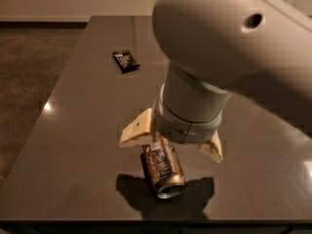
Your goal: Place orange can upright
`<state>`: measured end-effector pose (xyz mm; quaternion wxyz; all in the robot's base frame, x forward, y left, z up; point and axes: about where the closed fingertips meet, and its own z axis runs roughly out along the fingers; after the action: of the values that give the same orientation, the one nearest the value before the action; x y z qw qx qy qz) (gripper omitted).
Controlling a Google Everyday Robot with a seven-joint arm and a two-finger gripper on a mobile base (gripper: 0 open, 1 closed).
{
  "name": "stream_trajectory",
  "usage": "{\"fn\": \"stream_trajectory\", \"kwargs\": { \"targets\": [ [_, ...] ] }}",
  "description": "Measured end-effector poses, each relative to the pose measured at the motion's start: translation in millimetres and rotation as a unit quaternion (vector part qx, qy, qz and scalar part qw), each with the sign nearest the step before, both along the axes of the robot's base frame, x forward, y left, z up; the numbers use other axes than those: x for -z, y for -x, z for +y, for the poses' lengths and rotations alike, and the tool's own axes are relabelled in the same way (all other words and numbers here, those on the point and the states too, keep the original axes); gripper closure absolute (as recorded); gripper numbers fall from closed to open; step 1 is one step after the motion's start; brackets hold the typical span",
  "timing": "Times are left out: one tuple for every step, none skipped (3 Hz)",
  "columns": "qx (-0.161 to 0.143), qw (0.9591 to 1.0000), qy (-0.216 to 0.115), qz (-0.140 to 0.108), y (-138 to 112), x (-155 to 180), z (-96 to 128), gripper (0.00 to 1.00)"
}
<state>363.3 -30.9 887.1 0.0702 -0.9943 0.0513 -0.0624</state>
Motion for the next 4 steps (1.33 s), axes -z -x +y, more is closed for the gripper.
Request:
{"fn": "stream_trajectory", "kwargs": {
  "targets": [
    [-0.009,0.9998,0.019,0.006,2,7,-4,0.00],
    [-0.024,0.9991,0.035,0.004,7,17,-8,0.00],
    [-0.040,0.9982,0.045,0.005,12,27,-6,0.00],
    [-0.053,0.9973,0.051,0.008,16,33,-4,0.00]
  ]
}}
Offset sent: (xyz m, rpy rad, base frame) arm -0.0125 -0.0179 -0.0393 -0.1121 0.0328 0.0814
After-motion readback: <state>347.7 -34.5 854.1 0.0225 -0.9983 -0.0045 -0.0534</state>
